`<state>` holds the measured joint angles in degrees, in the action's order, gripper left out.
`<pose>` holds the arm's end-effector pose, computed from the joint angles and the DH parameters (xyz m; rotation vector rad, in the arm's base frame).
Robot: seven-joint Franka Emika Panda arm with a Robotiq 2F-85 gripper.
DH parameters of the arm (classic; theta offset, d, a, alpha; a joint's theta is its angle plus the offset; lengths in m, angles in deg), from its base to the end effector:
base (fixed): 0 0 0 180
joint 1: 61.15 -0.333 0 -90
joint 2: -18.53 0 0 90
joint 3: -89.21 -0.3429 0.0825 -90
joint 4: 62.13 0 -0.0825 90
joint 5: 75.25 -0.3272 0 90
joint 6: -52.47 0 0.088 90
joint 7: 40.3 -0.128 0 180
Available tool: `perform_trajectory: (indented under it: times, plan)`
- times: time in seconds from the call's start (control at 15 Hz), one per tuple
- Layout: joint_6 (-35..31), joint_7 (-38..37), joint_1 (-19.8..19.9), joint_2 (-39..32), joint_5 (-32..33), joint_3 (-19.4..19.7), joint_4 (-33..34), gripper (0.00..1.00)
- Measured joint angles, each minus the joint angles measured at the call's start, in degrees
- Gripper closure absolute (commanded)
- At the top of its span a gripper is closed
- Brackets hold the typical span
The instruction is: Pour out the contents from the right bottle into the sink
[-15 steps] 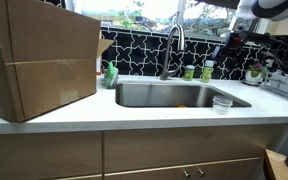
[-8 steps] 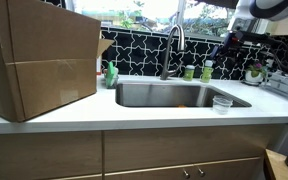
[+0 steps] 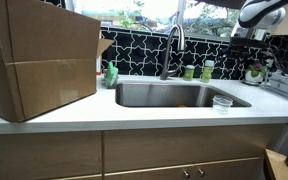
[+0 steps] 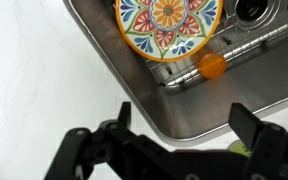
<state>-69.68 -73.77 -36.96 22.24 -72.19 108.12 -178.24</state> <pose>0.3627 -0.3488 0.5191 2.4484 -1.8863 0.2542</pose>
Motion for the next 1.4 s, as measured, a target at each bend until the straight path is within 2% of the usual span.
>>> perform_trajectory:
  times: [0.27, 0.73, 0.93, 1.2, 1.4]
  plan:
    - [0.22, -4.23, 1.62, -8.37, -3.98, 4.43, 6.69, 0.0]
    - [0.86, -7.65, 1.67, -11.57, -4.82, 5.06, 9.69, 0.0]
    - [0.86, -14.13, 2.15, -15.66, -6.4, 6.32, 13.43, 0.0]
    - [1.21, -20.01, 5.02, -24.87, -12.0, 7.85, 21.45, 0.0]
    - [5.48, -23.96, 8.11, -30.55, -16.04, 8.09, 27.51, 0.0]
